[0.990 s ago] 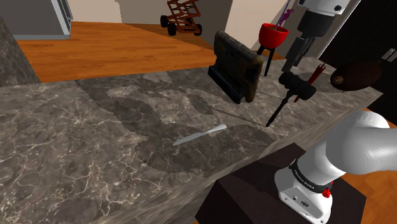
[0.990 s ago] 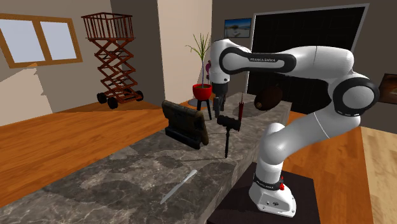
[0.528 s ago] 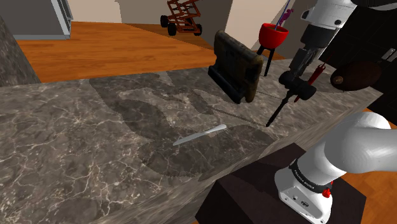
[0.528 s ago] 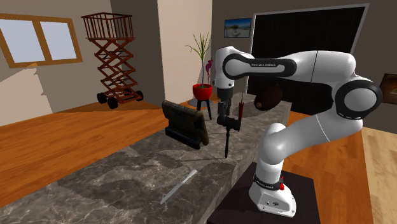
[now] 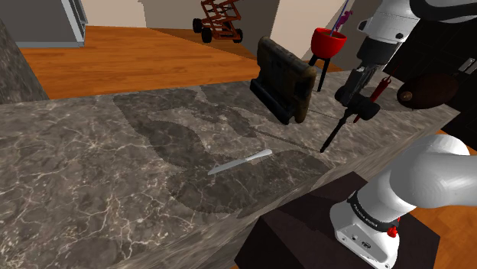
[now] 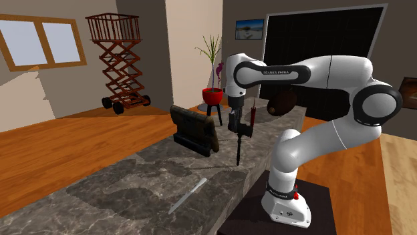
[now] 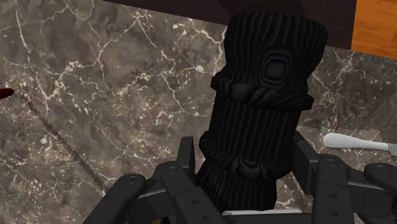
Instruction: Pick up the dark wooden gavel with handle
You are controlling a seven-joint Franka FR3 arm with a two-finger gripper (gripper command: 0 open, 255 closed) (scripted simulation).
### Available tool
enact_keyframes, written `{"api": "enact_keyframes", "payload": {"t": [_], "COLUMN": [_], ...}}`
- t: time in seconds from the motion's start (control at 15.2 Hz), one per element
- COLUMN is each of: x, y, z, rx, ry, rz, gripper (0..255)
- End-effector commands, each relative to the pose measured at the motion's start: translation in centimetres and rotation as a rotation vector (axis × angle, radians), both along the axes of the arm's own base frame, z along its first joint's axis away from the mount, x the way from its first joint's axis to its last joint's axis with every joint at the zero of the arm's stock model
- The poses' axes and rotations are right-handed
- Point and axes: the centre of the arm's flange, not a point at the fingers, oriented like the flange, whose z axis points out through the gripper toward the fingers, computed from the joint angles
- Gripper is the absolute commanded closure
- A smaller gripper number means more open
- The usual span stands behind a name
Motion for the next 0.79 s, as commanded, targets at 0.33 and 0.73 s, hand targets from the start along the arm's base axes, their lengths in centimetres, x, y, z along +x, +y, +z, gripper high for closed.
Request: {"api": "enact_keyframes", "payload": {"t": [0.33, 0.73], "x": [0.0, 0.0], "y": [0.0, 0.0], "z": [-0.1, 3.1], "rx": [0.0, 0.0], "ry": [0.002, 0.002], "rz": [0.0, 0.0], "gripper": [255, 255]}}
